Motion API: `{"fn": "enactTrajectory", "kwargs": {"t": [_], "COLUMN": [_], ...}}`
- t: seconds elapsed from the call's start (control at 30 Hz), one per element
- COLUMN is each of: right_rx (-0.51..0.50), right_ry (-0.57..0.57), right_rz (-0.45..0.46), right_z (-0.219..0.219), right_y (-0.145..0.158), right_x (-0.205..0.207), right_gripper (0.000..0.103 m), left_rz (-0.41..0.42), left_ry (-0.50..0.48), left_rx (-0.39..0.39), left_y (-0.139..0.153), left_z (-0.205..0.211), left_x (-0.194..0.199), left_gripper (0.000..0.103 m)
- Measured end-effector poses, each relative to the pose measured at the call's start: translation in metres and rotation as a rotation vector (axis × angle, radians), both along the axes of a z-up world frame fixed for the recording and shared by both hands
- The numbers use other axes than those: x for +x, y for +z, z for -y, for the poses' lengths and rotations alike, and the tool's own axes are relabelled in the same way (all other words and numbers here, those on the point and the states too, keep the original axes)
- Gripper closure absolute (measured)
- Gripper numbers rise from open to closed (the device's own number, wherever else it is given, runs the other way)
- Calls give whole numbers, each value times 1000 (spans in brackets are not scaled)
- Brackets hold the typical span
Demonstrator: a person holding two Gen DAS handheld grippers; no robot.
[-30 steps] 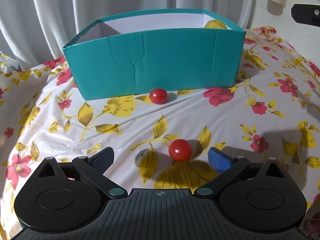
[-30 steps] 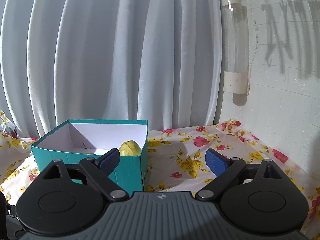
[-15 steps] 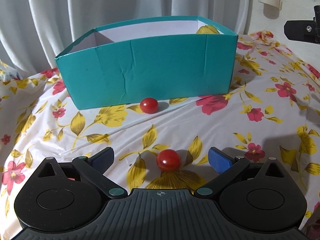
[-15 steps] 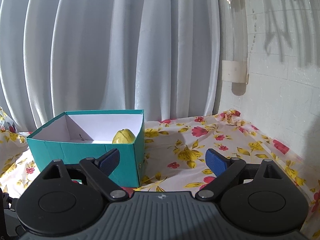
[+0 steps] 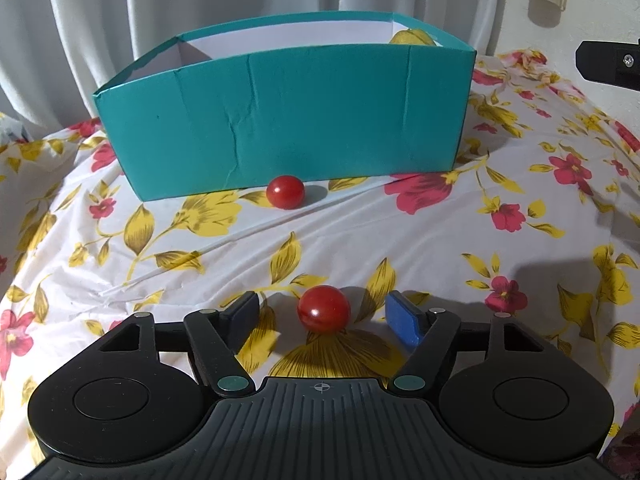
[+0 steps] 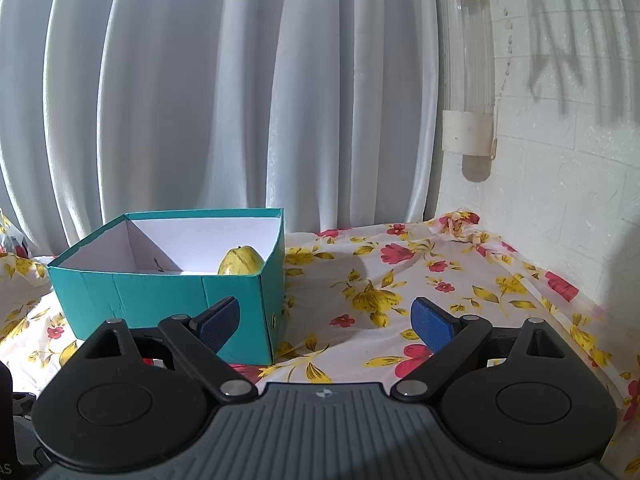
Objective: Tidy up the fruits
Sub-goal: 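Move the left gripper down to a cherry tomato on the cloth and close on it, then lift the tomato with the left gripper while the right gripper grasps the second cherry tomato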
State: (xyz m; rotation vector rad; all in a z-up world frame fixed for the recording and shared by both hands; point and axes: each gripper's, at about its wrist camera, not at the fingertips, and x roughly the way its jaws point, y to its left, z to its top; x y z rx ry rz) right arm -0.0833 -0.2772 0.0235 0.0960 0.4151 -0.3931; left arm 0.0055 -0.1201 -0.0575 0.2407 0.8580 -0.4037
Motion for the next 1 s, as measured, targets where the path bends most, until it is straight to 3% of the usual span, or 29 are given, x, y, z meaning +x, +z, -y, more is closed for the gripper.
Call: {"fn": "enactTrajectory", "kwargs": {"t": [0.37,0.47,0.67,1.0], "right_rx": [-6,-6,-18,-36], "right_ry": [9,11,21,63], "right_rz": [-6,-8,-16,-91], "right_z": [-2,-3,-9,-39], "right_y": [0,1,0,-21], "right_x": [4,4,9,33], "right_gripper": [10,10,10,10], "left_rz": [-35,-44,-54,24], "left_ry": [-16,-21,-11,114], "left_rx": [-27,-38,-50,-89], "left_y": [3,4,14,77], "left_z": [-1,-2,-12,-66], "left_x": [-1,1,2,8], "left_gripper": [59,73,73,73]}}
